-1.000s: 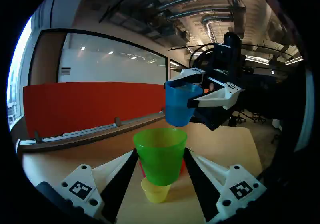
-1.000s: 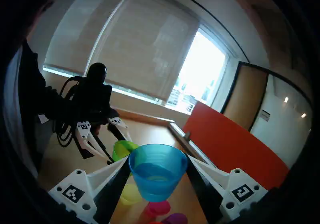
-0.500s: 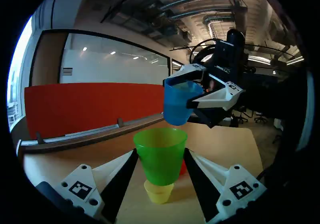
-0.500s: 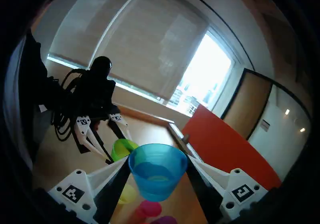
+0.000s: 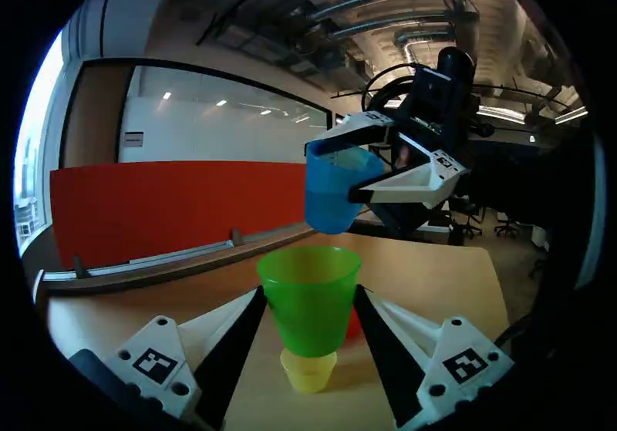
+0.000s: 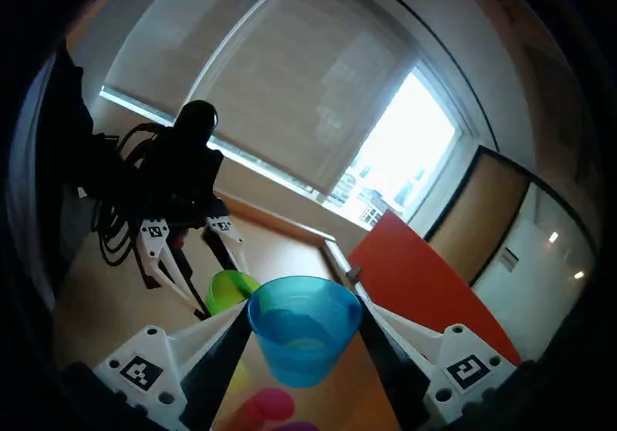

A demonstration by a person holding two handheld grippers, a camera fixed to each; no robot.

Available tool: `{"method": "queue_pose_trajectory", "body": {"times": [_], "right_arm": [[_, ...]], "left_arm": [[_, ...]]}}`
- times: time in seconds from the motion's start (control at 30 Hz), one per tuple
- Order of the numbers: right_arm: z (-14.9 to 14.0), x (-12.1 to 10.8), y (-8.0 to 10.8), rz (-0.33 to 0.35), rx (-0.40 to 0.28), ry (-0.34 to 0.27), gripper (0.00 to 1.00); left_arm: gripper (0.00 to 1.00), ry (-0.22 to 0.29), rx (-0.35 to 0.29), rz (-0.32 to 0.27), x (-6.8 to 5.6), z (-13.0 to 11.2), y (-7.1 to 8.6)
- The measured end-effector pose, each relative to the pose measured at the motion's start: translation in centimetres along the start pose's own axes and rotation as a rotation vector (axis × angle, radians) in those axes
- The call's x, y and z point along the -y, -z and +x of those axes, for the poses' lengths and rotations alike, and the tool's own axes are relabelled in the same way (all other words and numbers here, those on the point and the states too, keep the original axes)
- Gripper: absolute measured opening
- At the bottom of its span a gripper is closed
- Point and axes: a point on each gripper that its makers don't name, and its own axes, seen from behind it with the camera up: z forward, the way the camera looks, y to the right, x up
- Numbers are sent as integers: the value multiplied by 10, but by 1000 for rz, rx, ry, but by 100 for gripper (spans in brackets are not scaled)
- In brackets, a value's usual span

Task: Pour water

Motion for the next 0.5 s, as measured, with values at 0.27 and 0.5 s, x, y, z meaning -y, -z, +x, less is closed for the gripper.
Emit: {"method": "queue_pose_trajectory", "body": {"times": [0.27, 0.5], "right_arm": [[4, -3, -5, 6, 0, 30, 93], [10, -5, -11, 16, 4, 83, 93]], "left_arm": [[82, -1, -1, -1, -1, 2, 2], [82, -1, -4, -1, -4, 2, 1]]}}
